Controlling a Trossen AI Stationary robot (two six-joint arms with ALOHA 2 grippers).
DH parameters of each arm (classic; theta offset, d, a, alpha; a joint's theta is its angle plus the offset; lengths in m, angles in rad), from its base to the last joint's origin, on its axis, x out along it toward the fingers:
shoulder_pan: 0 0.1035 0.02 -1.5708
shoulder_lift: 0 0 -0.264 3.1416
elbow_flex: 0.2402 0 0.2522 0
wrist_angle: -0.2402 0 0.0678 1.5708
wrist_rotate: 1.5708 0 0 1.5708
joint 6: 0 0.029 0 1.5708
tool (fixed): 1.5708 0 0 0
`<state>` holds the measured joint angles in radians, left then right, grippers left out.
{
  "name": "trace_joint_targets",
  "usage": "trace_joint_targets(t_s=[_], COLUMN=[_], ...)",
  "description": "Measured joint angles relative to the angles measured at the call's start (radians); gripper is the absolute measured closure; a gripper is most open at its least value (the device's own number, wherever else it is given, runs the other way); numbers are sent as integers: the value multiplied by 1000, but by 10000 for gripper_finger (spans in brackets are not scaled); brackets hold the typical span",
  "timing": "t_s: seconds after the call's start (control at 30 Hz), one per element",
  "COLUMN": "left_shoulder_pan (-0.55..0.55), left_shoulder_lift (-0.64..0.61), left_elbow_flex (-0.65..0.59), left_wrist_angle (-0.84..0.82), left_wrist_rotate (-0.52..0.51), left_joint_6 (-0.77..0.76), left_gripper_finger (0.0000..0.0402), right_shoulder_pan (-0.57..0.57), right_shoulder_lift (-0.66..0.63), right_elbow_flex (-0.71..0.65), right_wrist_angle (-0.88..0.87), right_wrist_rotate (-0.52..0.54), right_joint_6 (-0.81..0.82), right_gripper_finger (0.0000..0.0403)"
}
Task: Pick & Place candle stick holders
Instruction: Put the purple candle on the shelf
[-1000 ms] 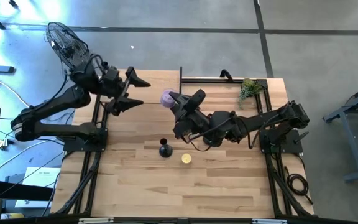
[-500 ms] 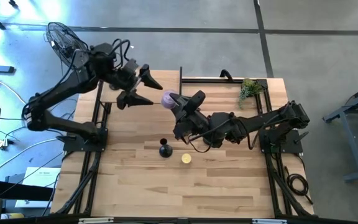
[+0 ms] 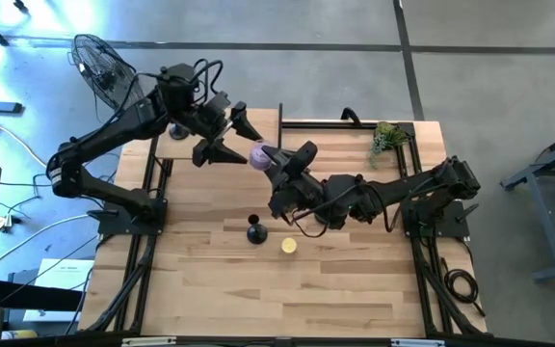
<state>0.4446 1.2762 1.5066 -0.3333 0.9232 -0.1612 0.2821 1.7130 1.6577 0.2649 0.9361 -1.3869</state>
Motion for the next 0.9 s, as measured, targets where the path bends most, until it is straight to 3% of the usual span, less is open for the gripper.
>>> trace_joint_targets(t_s=[0.27,0.63,0.9], left_shoulder_pan=[0,-91,-93], left_shoulder_lift=[-2,44,60], left_elbow_flex=[0,0,0], left_wrist_angle=[106,108,106], left_wrist_rotate=[40,24,6], left_joint_6=[-70,-34,-29], left_gripper_finger=[53,53,53], right_shoulder_pan=[0,0,-1], right_shoulder_lift=[0,0,0], right_elbow_flex=[0,0,0], right_wrist_angle=[-16,-15,-15], right_wrist_rotate=[-1,-11,-6], right_joint_6=[0,0,0], right_gripper_finger=[219,219,219])
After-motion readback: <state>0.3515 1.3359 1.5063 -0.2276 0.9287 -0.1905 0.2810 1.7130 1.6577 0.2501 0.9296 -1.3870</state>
